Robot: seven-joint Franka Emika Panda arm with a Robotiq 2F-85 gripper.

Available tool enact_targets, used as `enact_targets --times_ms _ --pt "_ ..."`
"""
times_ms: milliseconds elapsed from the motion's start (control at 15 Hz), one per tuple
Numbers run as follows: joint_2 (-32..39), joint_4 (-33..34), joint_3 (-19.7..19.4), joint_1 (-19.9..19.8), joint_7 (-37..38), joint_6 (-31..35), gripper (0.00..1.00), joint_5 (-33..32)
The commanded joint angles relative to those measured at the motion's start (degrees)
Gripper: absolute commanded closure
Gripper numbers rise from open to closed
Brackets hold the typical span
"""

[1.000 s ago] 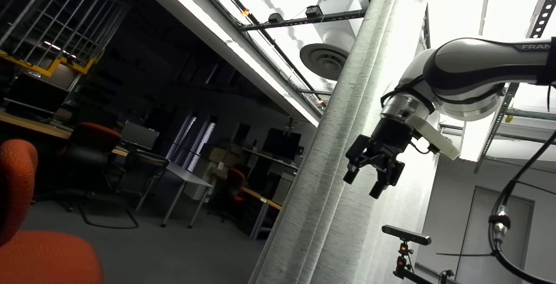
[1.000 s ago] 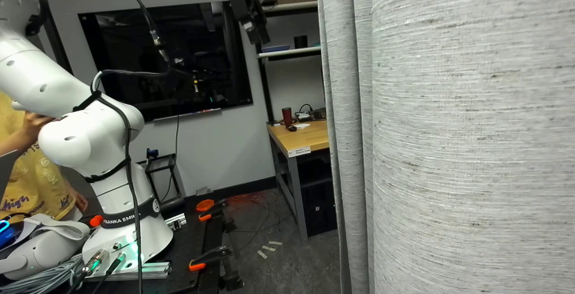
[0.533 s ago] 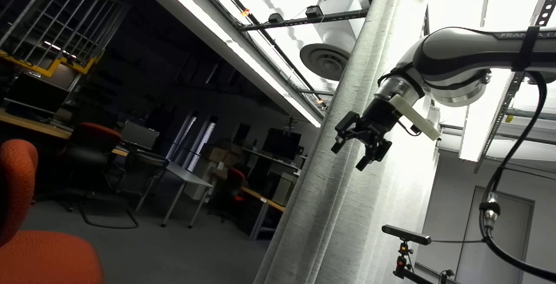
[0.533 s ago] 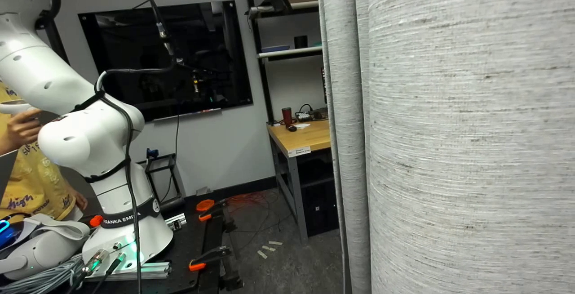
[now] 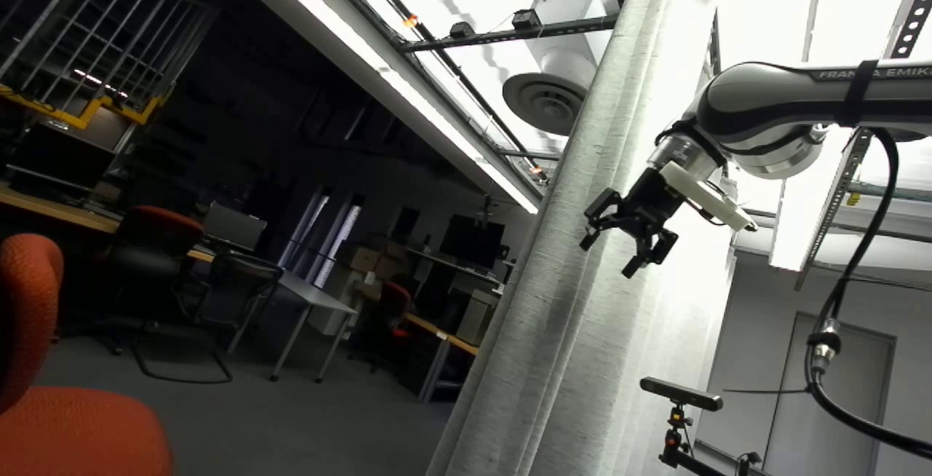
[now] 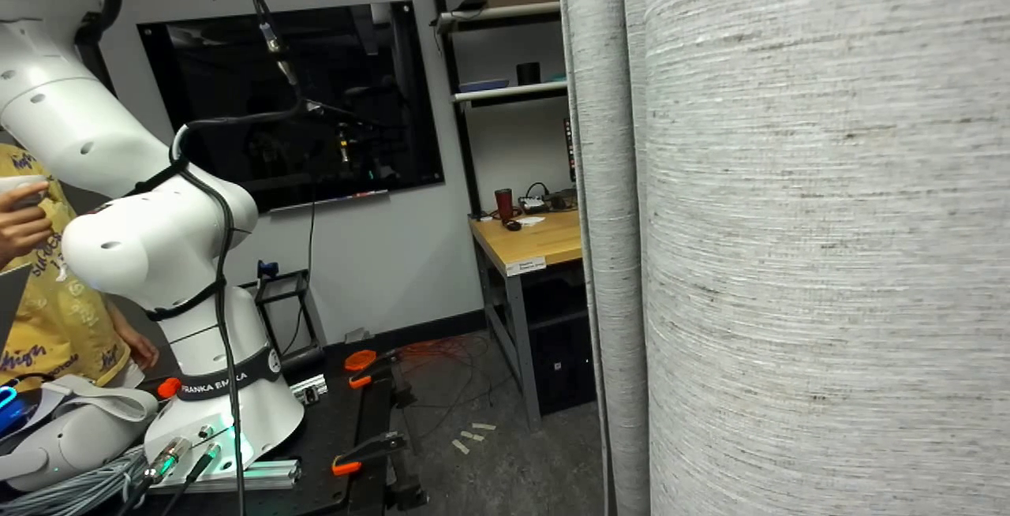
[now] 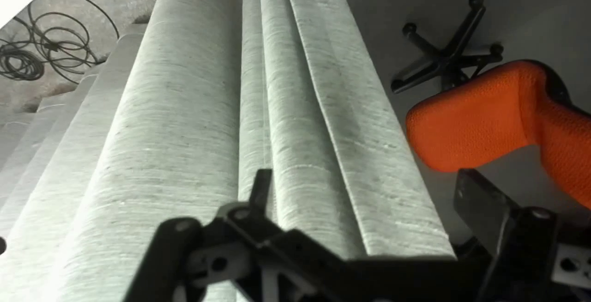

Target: Slide the curtain to the left

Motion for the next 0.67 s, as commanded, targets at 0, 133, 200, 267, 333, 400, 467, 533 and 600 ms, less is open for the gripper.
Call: enact_targets --times_ms 0,133,200,267,333,400,467,533,600 --pt "2.5 3.6 -0.2 -0.1 -0.3 3.0 0.00 -1.9" --pt "3.4 4.4 0.3 0.9 -2.1 5.3 0.00 -2.3" --pt "3.3 4.7 1.1 1.4 -2.6 6.1 0.00 -2.4" --pt "3.5 5.0 2.3 1.9 -2.6 7.4 0.00 -2.9" --pt "3.8 5.5 3.3 2.2 -2.4 8.8 0.00 -3.8" --pt "4.1 6.1 4.3 2.3 -2.0 10.2 0.00 -5.0" --pt "4.1 6.5 5.3 2.4 -1.7 11.6 0.00 -6.3" --pt "4.5 7.4 5.4 2.1 -1.7 13.0 0.00 -7.3" --pt "4.8 8.1 4.9 2.2 -2.1 13.4 0.00 -7.0"
